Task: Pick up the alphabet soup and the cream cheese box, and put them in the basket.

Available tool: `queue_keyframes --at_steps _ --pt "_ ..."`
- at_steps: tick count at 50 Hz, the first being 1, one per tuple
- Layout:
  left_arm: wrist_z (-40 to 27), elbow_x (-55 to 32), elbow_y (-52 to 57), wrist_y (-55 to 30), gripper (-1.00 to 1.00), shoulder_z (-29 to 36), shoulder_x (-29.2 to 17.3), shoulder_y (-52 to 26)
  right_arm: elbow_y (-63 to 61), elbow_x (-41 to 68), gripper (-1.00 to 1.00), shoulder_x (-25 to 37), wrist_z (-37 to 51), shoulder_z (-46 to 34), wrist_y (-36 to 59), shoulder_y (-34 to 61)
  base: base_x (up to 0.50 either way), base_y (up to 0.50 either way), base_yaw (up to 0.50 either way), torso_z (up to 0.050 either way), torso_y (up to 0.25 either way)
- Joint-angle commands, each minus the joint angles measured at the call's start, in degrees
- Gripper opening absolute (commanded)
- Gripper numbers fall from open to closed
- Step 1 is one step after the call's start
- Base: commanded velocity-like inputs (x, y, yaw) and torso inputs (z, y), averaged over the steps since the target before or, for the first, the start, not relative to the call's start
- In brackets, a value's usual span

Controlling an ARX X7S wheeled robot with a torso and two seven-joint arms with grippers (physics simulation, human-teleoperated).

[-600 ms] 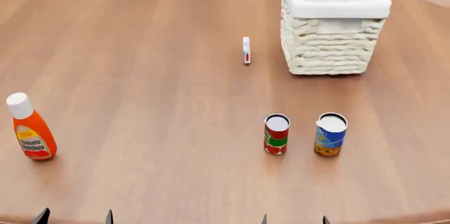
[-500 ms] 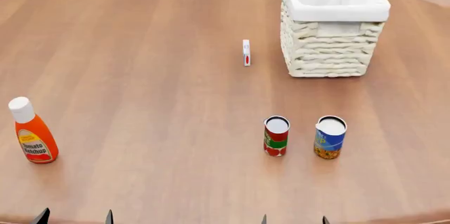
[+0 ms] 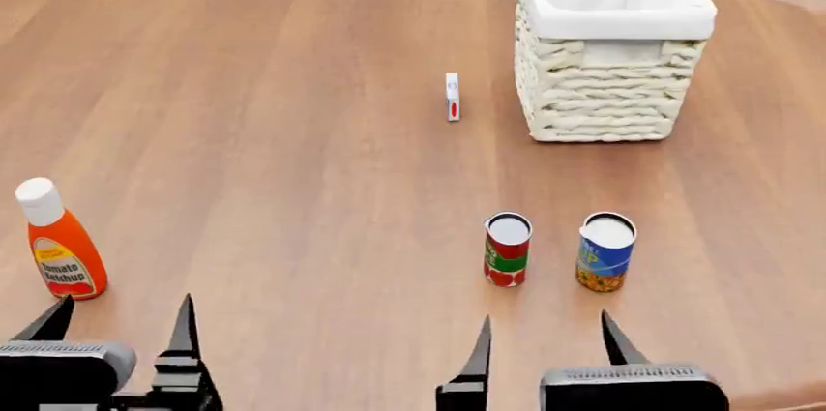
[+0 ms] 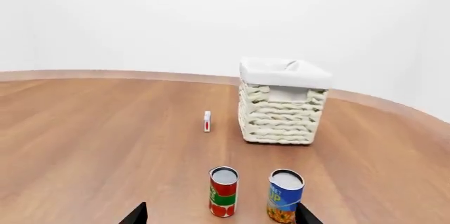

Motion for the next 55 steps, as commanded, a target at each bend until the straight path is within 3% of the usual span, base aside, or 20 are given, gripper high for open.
queue_keyframes --at_steps 1,4,9,21,34,42,55 --pt "-2.36 -7.22 16.12 -24.78 1.0 -2.45 -0.69 -15.42 -20.06 1.98 1.0 4.2 -0.64 0.08 30.47 14.28 0.0 0.0 0.0 0.0 0.0" --pt "-3.15 -8.57 18.21 -28.25 1.0 -3.01 -0.68 -18.88 -22.79 2.2 1.0 5.13 -0.83 0.47 36.41 18.81 0.0 0.0 0.0 0.0 0.0" --pt "-3.58 -8.9 18.29 -28.14 1.0 -2.33 -1.02 -19.77 -23.5 1.9 1.0 5.64 -0.37 0.04 38.62 20.87 0.0 0.0 0.0 0.0 0.0" --pt "-4.05 -9.26 17.07 -25.73 1.0 -1.17 -1.82 -19.09 -24.49 0.54 1.0 6.39 1.51 -1.21 38.54 20.92 0.0 0.01 0.0 0.0 0.0" --pt "-4.81 -10.02 16.68 -25.14 1.0 -0.95 -2.64 -19.44 -23.61 0.22 1.0 6.9 2.1 -2.81 38.64 21.78 0.0 0.49 0.0 0.0 0.0" --pt "-5.26 -10.8 17.21 -25.46 1.0 -0.96 -3.01 -19.57 -24.36 1.3 1.0 6.48 1.66 -1.98 40.11 22.31 0.0 0.0 0.0 0.0 0.0" --pt "-5.89 -11.74 17.18 -25.15 1.0 -0.85 -3.4 -19.62 -24.99 1.88 1.0 6.58 1.69 -2.24 41.41 23.76 0.49 0.0 0.0 0.0 0.0"
